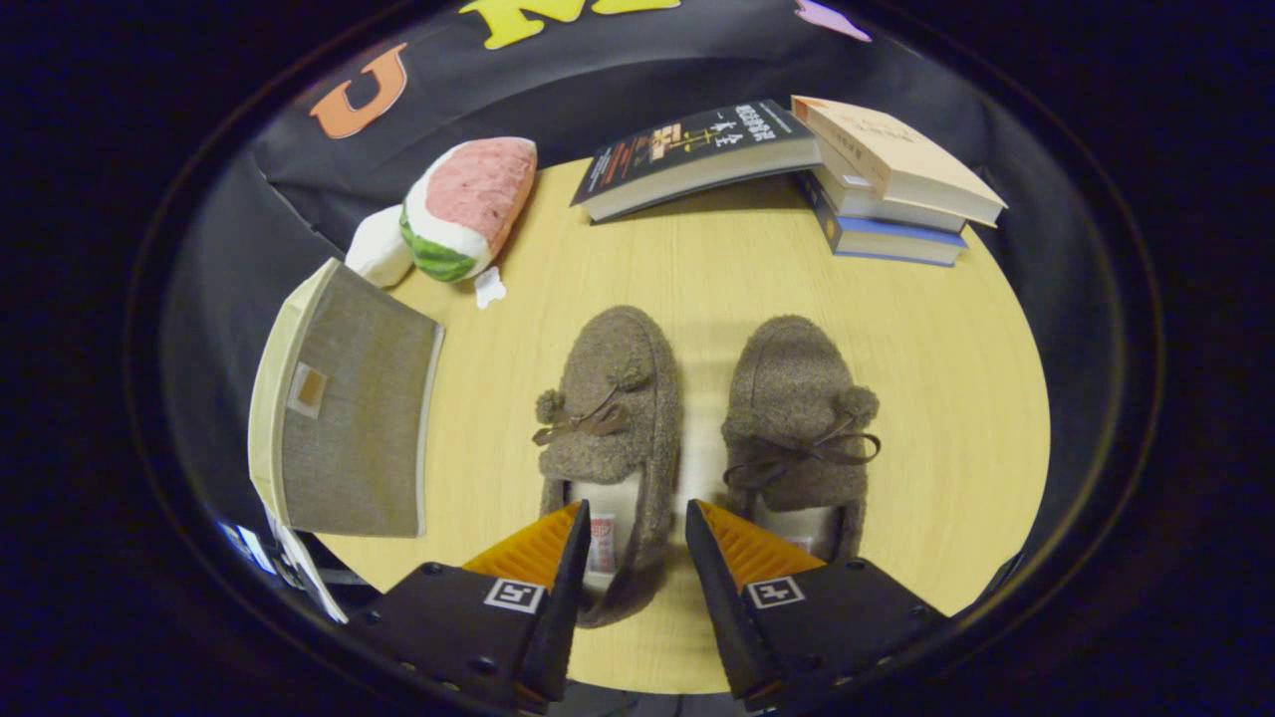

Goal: Open the storage box then place both shoes into the box .Put the left shoe in first, then the right shoe, with the right side of both shoes facing outward in a uniform manner.

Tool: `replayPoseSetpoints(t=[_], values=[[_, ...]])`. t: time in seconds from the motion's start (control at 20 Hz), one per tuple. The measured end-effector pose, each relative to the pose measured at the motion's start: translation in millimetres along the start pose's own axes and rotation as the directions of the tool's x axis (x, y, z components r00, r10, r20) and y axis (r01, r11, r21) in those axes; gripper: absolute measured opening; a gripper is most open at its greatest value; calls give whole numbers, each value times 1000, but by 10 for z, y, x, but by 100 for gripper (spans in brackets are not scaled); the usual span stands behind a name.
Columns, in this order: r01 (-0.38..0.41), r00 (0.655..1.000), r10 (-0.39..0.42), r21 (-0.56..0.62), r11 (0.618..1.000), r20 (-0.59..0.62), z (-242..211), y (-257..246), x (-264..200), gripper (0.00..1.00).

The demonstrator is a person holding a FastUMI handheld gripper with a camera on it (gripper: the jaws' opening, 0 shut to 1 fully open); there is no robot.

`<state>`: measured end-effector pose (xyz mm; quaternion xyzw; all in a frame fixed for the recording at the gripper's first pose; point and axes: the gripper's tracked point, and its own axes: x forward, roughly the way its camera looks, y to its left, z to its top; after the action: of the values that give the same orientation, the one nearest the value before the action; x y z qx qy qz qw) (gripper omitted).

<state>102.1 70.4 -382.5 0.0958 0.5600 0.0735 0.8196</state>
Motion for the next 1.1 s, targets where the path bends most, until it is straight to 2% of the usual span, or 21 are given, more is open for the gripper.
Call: replayPoseSetpoints(t=[0.1, 0.2, 0.3, 0.4, 0.6, 0.65, 0.75, 0.8, 0.9, 1.1], values=[[29, 999, -29, 6, 1000, -34, -24, -101, 90, 56], [31, 998, -31, 7, 999, -49, -2, -125, 164, 42], [8, 999, -8, 2, 1000, -53, 7, -91, 201, 39], [18, 998, -19, -13, 1000, -60, -10, -97, 245, 25], [24, 997, -23, 13, 1000, -75, -53, -92, 289, 23], [26, 996, -24, 22, 999, -83, -52, -74, 234, 6], [29, 997, -27, 15, 999, -78, -76, -72, 231, 6], [15, 996, -13, 15, 1000, -85, -91, -38, 192, 1], [-29, 995, 30, 12, 1000, -92, -116, 71, 81, 1], [-39, 996, 43, 53, 998, -76, -168, 175, -183, 0]])
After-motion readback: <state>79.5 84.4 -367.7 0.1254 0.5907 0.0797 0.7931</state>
